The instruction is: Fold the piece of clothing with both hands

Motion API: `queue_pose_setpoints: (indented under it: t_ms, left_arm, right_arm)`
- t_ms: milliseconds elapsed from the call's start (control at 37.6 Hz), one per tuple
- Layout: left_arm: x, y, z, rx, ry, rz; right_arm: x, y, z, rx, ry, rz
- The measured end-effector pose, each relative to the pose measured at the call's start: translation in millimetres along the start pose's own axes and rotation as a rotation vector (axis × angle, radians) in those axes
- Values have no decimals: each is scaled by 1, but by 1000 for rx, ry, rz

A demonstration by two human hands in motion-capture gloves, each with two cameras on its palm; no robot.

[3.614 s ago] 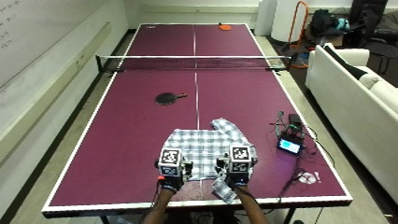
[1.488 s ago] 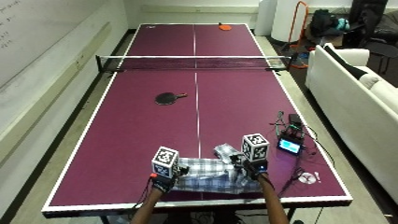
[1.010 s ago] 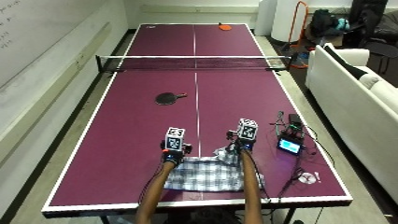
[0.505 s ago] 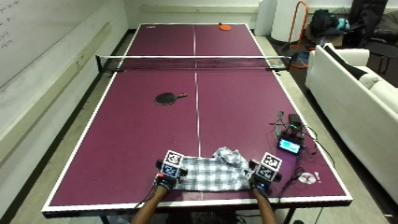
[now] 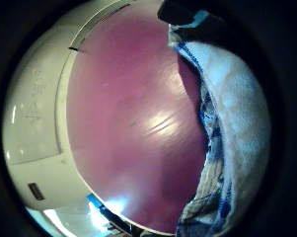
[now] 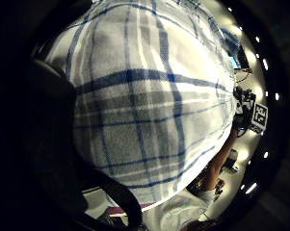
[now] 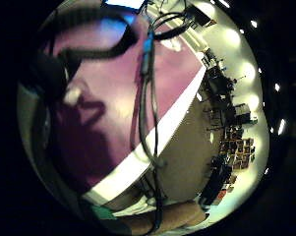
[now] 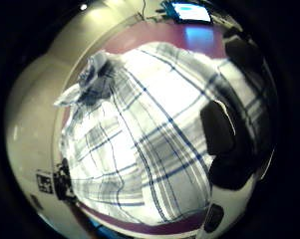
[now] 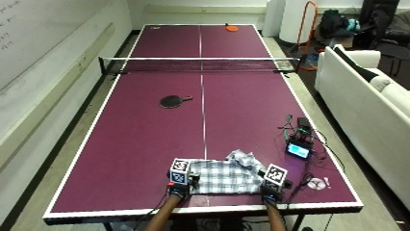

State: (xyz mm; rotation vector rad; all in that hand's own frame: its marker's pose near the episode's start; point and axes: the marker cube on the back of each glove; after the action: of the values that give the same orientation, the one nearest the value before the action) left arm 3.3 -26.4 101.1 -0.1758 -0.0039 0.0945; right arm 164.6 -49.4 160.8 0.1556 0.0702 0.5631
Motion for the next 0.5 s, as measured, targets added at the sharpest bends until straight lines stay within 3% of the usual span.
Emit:
queue_pose_setpoints:
  t_ms: [133, 239, 346, 505]
  left_arm:
    - [20, -5, -1, -61, -4, 9]
    - [31, -14, -6, -64, 5, 37]
    - [32, -21, -23, -34, 38, 47]
    - [-10, -25, -59, 73, 97, -81]
  right_arm:
    - [16, -15, -60, -133, -127, 54]
    - [-2, -51, -84, -83, -340, 4]
    - [-44, -55, -137, -39, -443, -105]
    - [-155, -22, -175, 16, -407, -395]
